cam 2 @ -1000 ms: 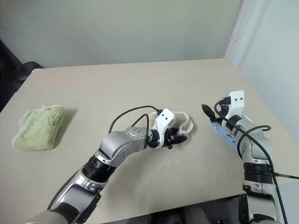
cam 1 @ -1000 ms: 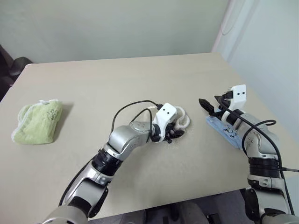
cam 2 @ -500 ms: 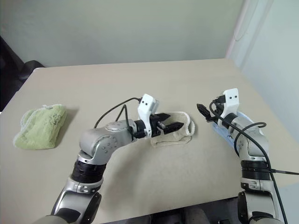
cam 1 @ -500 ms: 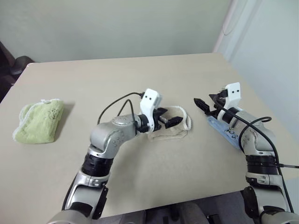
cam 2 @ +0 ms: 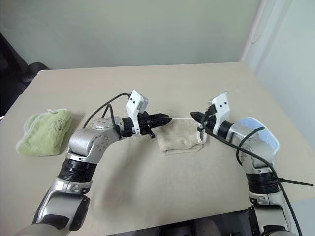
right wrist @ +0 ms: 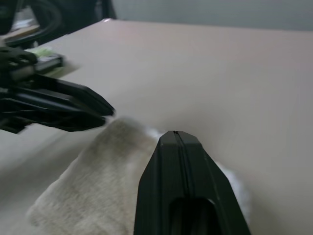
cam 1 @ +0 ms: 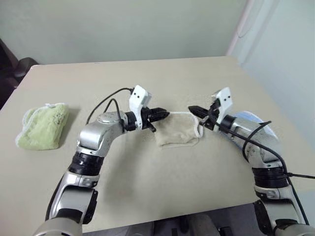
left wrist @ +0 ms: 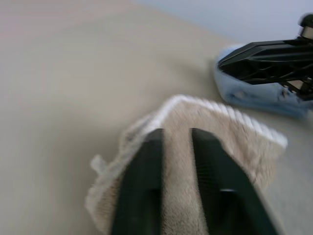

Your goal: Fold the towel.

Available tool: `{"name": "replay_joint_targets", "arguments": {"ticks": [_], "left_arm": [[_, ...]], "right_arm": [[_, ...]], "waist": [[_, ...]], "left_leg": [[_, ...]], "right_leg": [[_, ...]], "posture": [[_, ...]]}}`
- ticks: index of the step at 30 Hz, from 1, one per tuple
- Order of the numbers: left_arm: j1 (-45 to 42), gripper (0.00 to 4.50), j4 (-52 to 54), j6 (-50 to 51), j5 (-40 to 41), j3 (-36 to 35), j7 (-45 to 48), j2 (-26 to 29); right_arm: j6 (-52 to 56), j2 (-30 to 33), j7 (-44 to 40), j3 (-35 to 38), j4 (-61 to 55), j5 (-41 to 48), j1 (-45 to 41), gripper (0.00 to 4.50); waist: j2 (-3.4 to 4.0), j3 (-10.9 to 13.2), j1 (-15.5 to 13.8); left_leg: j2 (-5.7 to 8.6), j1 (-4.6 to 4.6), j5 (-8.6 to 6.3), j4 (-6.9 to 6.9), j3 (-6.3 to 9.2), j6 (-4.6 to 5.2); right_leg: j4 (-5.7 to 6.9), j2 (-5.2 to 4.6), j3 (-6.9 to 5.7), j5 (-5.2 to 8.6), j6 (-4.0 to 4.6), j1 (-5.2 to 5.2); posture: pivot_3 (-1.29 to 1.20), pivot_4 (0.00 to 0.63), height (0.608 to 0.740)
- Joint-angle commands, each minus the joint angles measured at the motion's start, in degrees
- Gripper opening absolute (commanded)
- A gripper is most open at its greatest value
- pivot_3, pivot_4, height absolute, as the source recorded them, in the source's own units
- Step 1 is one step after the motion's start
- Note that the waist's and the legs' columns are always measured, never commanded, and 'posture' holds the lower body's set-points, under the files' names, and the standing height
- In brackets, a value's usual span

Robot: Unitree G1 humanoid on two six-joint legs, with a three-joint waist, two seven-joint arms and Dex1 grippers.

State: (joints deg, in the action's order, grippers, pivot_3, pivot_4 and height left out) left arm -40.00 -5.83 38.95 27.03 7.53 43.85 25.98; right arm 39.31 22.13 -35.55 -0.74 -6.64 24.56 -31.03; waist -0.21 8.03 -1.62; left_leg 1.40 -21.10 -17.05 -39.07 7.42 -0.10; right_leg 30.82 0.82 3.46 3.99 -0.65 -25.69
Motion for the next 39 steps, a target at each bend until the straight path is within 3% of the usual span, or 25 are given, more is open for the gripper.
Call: {"name": "replay_joint_targets", "arguments": {"ticks": [1,10,17,21,28,31,33,35,39], "left_arm": [[-1.6,0.02,-3.5,-3.7,-2.7,1.5,2.9,-1.3],[-1.9,0.02,-21.8,-9.6,-11.6,5.5,3.3,-7.1],[-1.4,0.02,-26.8,-13.2,-15.2,5.1,3.1,-8.6],[-1.5,0.02,-22.8,-12.5,-11.1,-1.0,2.4,-9.1],[-1.5,0.02,-8.0,2.9,6.1,-19.1,-1.8,-6.1],[0.6,0.0,-3.7,7.8,9.7,-22.2,-1.9,-2.8],[2.1,0.18,-1.7,10.4,11.0,-22.9,-2.1,-1.2],[3.2,0.63,-0.7,13.0,12.7,-23.9,-2.8,-0.3],[6.6,2.09,2.8,16.1,15.6,-24.3,-2.7,0.4]], "right_arm": [[-0.9,-1.0,0.0,-0.8,1.4,-0.6,-0.4,0.0],[-4.0,-3.2,-0.1,-5.8,13.2,-6.2,2.9,0.0],[-6.1,-3.5,0.4,-6.5,16.5,-8.8,3.3,0.0],[-6.8,-3.3,1.0,-3.1,12.3,-6.9,2.6,0.0],[-2.2,1.3,0.7,5.1,0.5,-1.3,1.7,0.0],[-0.6,3.5,0.0,7.0,-2.0,0.3,1.5,0.57],[-0.3,4.5,-0.2,7.4,-2.4,0.8,1.4,1.26],[-0.2,5.1,-0.3,7.7,-2.1,1.1,1.1,1.95],[-0.3,5.6,-1.1,6.9,-1.9,1.4,1.3,3.4]], "waist": [[-0.01,0.0,0.0],[-0.04,-0.1,0.0],[0.0,-0.2,0.0],[0.06,-0.1,0.1],[0.05,-0.1,0.2],[0.05,-0.1,0.2],[0.05,-0.1,0.2],[0.05,-0.1,0.2],[0.03,-0.1,-0.1]], "left_leg": [[0.0,0.0,-0.01,0.0,0.0,0.0],[-0.02,0.04,-0.01,0.01,0.01,0.0],[-0.01,0.63,-0.01,-0.02,0.01,0.01],[-0.03,0.63,-0.19,0.0,0.02,-0.26],[0.0,-0.1,0.06,0.02,-0.01,0.09],[-0.04,0.05,-0.14,0.16,-0.01,0.07],[-0.03,0.09,-0.19,0.17,-0.01,0.09],[-0.02,0.09,-0.2,0.11,-0.01,0.11],[0.0,0.04,-0.13,-0.01,0.0,0.13]], "right_leg": [[0.0,0.0,0.0,0.0,0.0,0.0],[0.02,-0.01,-0.02,-0.06,-0.07,0.01],[-0.03,0.0,0.0,0.03,-0.16,0.66],[-0.12,0.01,0.0,0.36,-0.28,0.76],[-0.25,-0.01,0.0,-0.02,-0.3,0.15],[-0.25,0.01,-0.02,-0.05,-0.23,0.19],[-0.26,0.0,-0.01,-0.06,-0.16,0.2],[-0.27,-0.01,0.0,-0.05,-0.17,0.23],[-0.25,-0.02,0.01,-0.04,-0.19,0.24]], "posture": [[0.0,0.15,0.74],[0.0,0.15,0.74],[0.0,0.15,0.74],[0.0,0.15,0.74],[0.0,0.15,0.74],[0.0,0.15,0.74],[0.0,0.15,0.74],[0.0,0.15,0.74],[0.0,0.15,0.74]]}}
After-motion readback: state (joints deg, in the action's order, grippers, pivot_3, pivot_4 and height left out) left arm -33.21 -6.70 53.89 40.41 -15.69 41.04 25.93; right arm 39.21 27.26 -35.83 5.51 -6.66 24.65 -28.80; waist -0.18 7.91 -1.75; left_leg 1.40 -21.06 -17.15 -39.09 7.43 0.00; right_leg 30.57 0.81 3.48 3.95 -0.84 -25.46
